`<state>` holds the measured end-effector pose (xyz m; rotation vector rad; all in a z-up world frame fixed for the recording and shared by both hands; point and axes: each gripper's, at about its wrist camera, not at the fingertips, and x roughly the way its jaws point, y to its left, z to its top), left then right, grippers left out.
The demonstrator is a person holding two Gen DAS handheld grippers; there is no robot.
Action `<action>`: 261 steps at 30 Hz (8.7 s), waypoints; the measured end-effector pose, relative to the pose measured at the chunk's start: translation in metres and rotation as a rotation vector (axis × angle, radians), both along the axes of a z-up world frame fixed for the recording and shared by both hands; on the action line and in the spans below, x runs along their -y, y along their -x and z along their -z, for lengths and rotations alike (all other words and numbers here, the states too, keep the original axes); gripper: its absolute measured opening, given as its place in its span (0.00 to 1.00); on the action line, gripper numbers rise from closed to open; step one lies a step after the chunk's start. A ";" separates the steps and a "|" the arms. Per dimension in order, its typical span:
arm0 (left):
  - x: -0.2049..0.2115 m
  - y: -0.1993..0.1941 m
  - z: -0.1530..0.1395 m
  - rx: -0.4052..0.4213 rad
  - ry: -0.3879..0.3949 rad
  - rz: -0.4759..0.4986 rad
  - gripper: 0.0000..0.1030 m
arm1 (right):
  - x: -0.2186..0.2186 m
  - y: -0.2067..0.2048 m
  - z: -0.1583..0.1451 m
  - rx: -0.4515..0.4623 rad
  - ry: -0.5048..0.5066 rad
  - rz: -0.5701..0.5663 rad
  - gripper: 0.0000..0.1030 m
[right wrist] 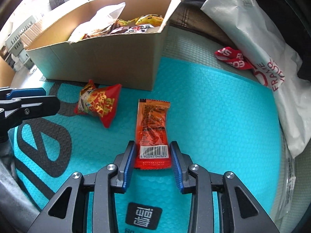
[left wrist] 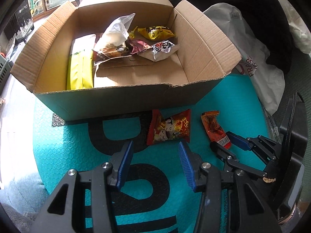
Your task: Organize snacks
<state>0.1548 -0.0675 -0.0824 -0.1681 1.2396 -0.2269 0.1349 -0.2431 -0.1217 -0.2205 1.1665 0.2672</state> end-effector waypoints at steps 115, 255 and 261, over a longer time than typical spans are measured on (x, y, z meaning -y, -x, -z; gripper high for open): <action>-0.057 0.006 -0.196 0.425 0.017 -0.102 0.46 | -0.052 -0.001 -0.199 0.251 -0.388 -0.111 0.34; -0.074 0.069 -0.204 0.467 -0.220 -0.205 0.71 | -0.067 0.049 -0.231 0.381 -0.266 -0.017 0.63; -0.077 0.082 -0.182 0.409 -0.206 -0.210 0.71 | -0.067 0.061 -0.205 0.304 -0.246 -0.001 0.63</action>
